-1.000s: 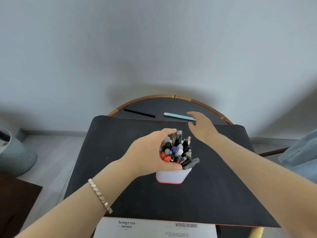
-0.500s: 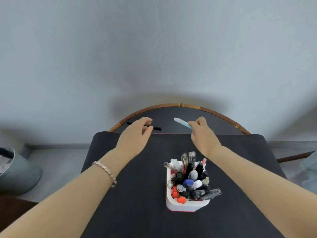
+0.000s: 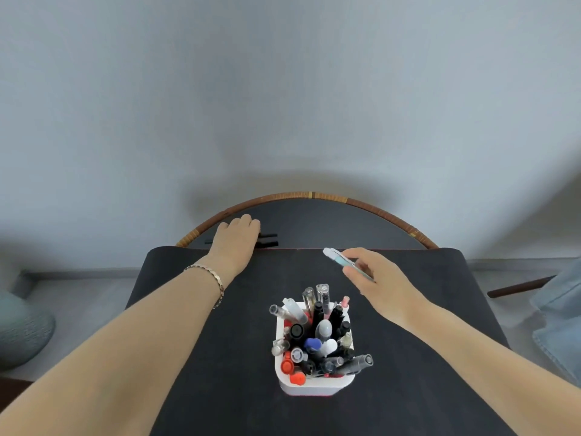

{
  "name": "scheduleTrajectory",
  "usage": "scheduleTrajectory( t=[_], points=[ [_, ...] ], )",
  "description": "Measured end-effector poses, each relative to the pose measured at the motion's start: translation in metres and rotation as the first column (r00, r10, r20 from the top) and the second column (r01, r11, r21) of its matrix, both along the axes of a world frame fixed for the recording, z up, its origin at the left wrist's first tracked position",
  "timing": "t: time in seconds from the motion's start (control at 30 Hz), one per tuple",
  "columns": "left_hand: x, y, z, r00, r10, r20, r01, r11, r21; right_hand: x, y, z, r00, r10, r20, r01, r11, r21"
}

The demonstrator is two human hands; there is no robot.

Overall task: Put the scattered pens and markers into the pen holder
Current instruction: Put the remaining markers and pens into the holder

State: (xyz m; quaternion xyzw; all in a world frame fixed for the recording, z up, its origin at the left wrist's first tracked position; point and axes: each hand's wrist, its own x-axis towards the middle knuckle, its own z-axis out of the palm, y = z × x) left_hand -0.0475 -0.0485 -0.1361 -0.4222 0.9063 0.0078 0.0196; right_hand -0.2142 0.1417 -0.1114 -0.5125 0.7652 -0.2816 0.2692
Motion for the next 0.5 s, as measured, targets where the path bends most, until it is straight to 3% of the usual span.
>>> scheduleTrajectory(
  t=[0.13,0.27,0.37,0.5],
  points=[
    [0.004,0.028,0.036,0.939,0.026,-0.343,0.0,0.997,0.075,0.006,0.008,0.021,0.99,-0.114,0.088,0.117,0.992,-0.038],
    [0.027,0.067,0.081,0.808,0.153,-0.57,-0.034,0.976,0.214,0.018,0.033,0.073,0.93,-0.164,0.328,0.28,0.895,-0.348],
    [0.052,0.089,0.098,0.741,0.307,-0.597,-0.083,0.924,0.373,0.03,0.057,0.115,0.9,-0.088,0.427,0.333,0.772,-0.541],
    [0.074,0.117,0.12,0.797,0.247,-0.551,-0.048,0.935,0.351,0.052,0.075,0.132,0.92,-0.007,0.392,0.264,0.75,-0.607]
  ],
)
